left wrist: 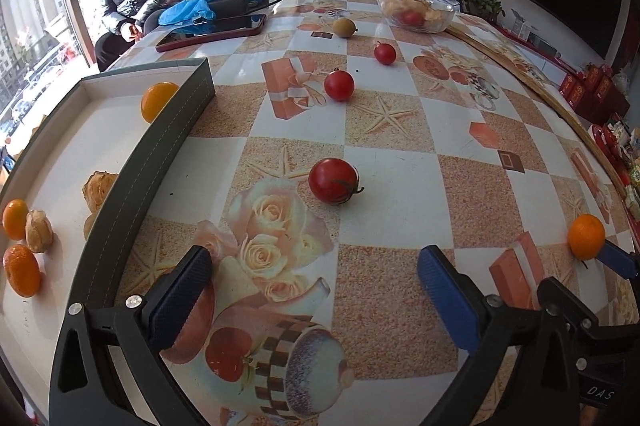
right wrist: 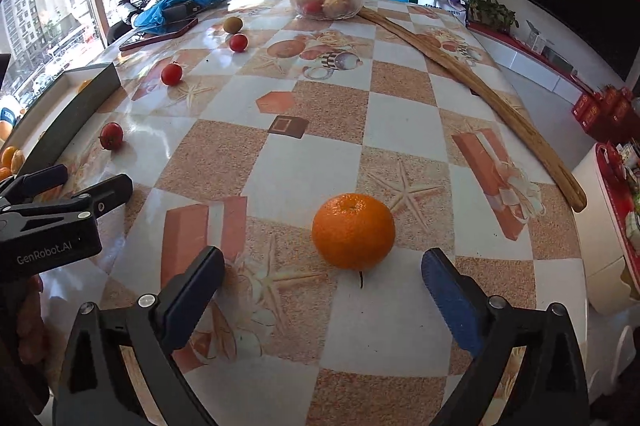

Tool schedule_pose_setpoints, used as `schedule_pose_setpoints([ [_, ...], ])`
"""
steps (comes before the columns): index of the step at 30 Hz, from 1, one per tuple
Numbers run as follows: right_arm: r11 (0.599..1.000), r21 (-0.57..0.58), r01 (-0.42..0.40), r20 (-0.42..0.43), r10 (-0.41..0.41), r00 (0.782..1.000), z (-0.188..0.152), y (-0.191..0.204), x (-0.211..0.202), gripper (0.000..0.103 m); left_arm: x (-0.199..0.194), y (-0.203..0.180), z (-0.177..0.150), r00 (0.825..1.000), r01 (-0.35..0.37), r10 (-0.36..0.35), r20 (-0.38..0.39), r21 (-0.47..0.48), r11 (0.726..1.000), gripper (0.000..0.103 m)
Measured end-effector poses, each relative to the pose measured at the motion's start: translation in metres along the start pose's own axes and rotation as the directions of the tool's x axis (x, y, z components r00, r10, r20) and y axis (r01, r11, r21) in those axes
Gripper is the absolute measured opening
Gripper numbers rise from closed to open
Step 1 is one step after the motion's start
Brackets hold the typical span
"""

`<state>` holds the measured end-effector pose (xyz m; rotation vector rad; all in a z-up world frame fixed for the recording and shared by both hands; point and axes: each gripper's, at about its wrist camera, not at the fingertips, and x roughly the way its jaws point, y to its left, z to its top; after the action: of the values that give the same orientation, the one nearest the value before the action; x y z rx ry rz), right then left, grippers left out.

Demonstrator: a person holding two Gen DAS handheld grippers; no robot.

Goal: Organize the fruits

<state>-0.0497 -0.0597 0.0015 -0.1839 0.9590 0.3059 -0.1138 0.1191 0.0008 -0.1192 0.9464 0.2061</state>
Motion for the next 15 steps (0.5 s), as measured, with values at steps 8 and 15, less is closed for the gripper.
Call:
schedule_pose_setpoints([
  [8,1.0,0.016,-0.008,-0.005,0.008,1.0,-0.0017,-0.002,0.0002,0.103,-0.0015,-0.0004,-0.0026,1.0,-0.005,0.005,0.006,-0.001,1.0,0.102],
  [15,1.0,0.017,-0.01,-0.003,0.01,1.0,-0.0022,-0.0027,-0.0002,0.103,-0.0016,-0.0005,-0.0031,1.0,-0.004,0.004,0.006,-0.001,1.0,0.102],
])
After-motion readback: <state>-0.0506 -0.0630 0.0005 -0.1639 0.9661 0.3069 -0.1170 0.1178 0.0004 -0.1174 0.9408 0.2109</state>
